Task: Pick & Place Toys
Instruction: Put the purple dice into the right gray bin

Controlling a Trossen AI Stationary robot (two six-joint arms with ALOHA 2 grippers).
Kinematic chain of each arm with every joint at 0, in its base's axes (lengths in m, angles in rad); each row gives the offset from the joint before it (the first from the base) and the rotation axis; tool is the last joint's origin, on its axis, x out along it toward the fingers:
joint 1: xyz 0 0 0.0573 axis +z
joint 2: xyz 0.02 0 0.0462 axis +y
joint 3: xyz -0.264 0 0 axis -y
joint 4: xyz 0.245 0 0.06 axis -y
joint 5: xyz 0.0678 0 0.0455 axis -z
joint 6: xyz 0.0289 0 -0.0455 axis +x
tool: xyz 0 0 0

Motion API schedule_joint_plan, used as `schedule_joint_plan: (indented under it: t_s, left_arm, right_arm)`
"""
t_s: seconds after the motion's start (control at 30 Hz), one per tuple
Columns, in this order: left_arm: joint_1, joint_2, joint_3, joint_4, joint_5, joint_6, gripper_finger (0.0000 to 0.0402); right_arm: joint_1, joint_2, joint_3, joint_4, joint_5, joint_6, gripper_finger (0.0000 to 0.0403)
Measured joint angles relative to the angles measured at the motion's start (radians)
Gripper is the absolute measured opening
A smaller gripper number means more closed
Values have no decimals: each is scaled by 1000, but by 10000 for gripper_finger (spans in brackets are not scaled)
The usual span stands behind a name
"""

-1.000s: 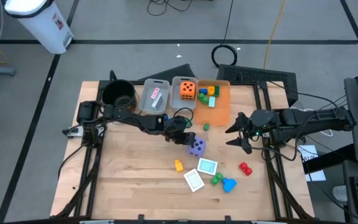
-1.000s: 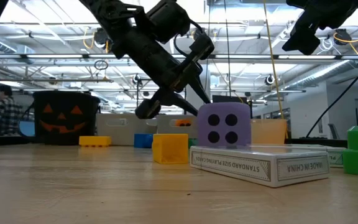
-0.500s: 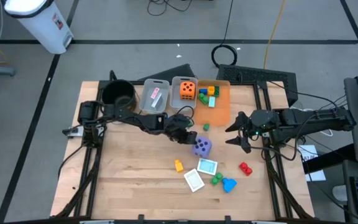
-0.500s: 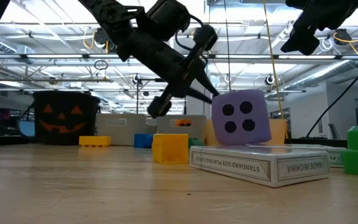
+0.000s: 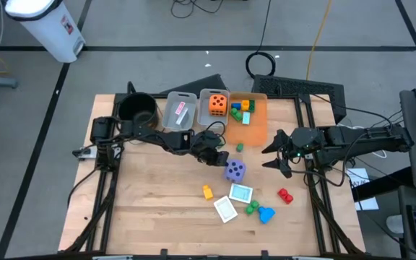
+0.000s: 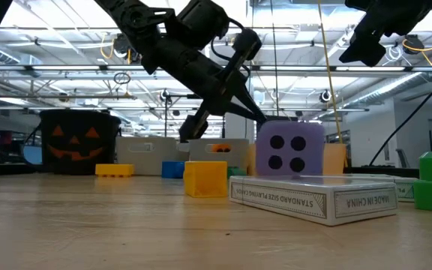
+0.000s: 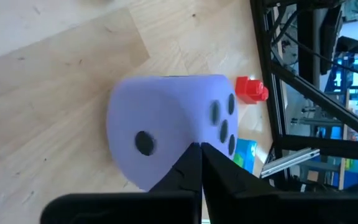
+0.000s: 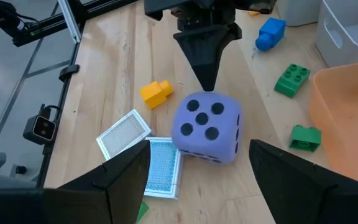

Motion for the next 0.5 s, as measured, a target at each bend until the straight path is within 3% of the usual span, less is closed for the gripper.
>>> schedule_joint_plan:
  t_s: [0.3, 0.5]
  left_arm:
    - [4, -2, 2, -65, -18, 22, 65]
    - [28, -2, 2, -114, -20, 46, 129]
  right_arm:
    - [0, 0, 0, 0, 0, -2, 265]
    - [0, 0, 0, 0, 0, 0, 265]
